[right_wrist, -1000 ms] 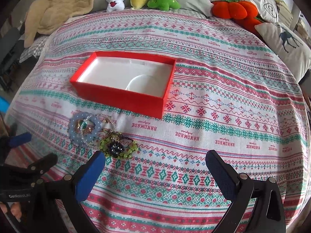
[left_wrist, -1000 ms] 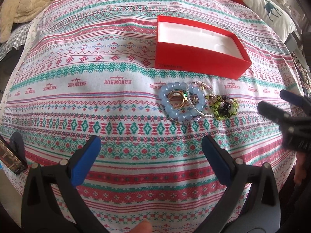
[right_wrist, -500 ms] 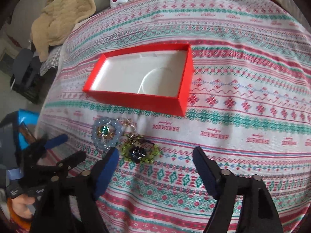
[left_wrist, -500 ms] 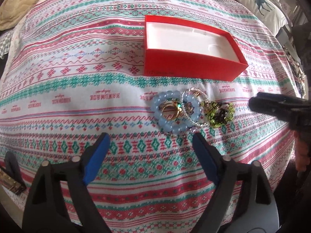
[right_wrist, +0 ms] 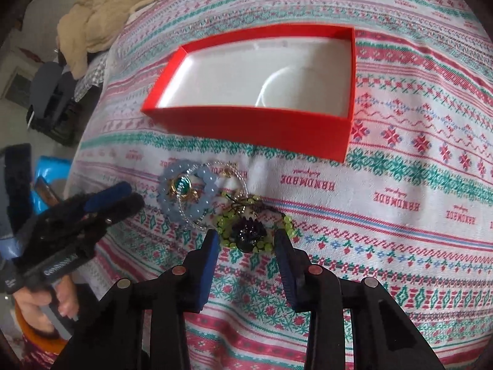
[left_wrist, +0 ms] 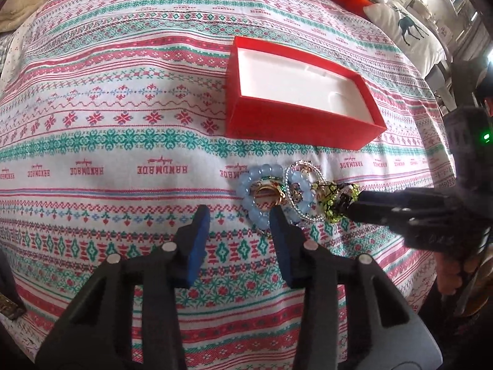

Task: Organize jewelry
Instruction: 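Grasp the gold green-stone ring with the left tool while the right tool grasps the black charm ring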

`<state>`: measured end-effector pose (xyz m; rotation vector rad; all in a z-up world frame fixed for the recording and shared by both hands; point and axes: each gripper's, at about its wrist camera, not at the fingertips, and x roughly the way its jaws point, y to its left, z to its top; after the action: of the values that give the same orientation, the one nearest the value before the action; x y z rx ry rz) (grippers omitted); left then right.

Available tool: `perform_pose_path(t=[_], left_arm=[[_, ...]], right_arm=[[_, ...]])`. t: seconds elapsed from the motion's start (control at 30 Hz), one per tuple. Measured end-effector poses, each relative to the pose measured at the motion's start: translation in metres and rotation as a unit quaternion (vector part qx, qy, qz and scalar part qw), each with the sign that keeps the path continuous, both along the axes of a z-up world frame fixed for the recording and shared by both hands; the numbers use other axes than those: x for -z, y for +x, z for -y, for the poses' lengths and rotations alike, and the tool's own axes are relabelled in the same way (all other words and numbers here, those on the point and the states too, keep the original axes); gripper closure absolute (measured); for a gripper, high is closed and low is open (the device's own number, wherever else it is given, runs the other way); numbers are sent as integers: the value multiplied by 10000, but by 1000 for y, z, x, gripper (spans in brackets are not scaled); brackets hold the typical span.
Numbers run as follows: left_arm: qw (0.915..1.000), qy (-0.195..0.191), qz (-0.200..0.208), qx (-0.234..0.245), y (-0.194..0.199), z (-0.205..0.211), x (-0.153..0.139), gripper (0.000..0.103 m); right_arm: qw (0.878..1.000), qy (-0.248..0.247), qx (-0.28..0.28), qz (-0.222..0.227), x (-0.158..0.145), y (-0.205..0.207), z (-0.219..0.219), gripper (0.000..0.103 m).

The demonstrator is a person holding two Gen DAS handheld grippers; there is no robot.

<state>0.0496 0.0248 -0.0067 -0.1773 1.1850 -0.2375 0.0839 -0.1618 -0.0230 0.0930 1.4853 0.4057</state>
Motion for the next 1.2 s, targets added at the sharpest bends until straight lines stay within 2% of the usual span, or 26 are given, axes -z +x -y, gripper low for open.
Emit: perform_pose_path(t=[0.13, 0.17, 0.27, 0.37, 0.6, 0.67, 0.87, 0.93, 1.03, 1.2], left_arm=[[10000, -13, -15, 15, -2, -3, 0, 61], [10000, 0, -19, 19, -2, -2, 0, 61], [10000, -16, -9, 20, 1, 1, 0, 63], [9999, -92, 48, 23, 3, 4, -3, 66], [9986, -462, 1, 244, 11, 12, 0, 83], [9982, -364, 50, 463, 11, 19, -1, 83], [9911, 498, 236, 1216, 10, 46, 7, 83], [9825, 973, 454, 1525, 8, 54, 6, 83], [9677, 1463, 725, 1923, 5, 63, 7, 83], [9582, 1461, 750, 2344, 7, 68, 10, 82]], right_arm=[[9999, -87, -9, -70, 11, 3, -4, 67], [9999, -112, -25, -27, 11, 3, -6, 75], [9998, -158, -70, 29, 10, 3, -8, 82], [9998, -151, -81, 128, 4, 0, -8, 82], [9992, 75, 117, 362, -16, 0, 5, 82], [9991, 123, 134, 395, -22, -5, 16, 82], [9990, 160, 146, 398, -27, -8, 29, 82], [9990, 166, 141, 393, -28, -8, 31, 82], [9990, 183, 133, 380, -30, -9, 33, 82], [9992, 172, 101, 360, -28, -7, 25, 82]])
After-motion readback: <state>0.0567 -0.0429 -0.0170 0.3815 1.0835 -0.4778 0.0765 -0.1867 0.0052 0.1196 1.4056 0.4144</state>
